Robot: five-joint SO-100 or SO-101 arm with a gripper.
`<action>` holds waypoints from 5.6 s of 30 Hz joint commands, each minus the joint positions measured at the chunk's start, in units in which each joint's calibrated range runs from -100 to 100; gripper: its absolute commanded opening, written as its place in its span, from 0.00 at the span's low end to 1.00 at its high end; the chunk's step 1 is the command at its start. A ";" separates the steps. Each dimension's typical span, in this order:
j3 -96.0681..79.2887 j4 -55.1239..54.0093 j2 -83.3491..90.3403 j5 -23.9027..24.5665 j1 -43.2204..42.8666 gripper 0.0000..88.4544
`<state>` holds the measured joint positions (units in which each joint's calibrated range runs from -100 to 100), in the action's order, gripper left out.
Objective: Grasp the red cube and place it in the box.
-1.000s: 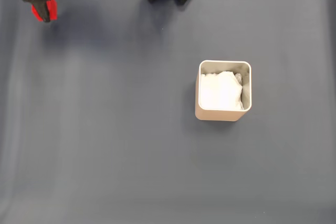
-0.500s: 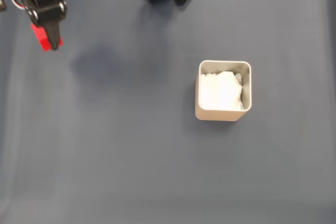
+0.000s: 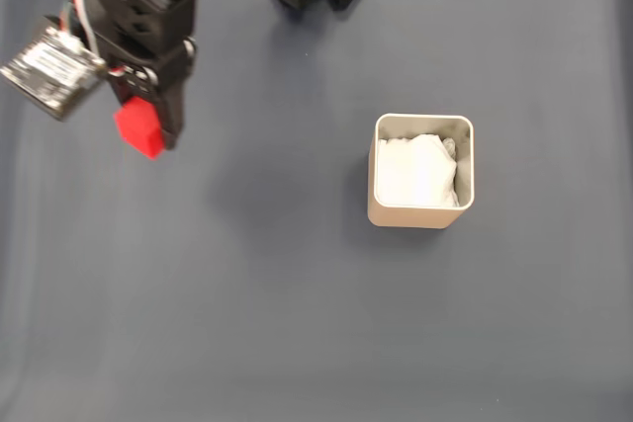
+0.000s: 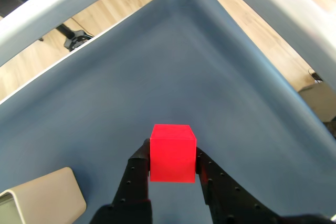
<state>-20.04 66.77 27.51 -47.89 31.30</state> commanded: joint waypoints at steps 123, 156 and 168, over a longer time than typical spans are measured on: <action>-16.88 -17.08 15.03 -4.49 -43.69 0.61; -24.08 -17.99 20.39 -2.34 -30.56 0.00; -42.59 -17.00 35.11 -2.93 -23.32 0.00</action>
<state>-60.11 49.47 58.54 -50.53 6.88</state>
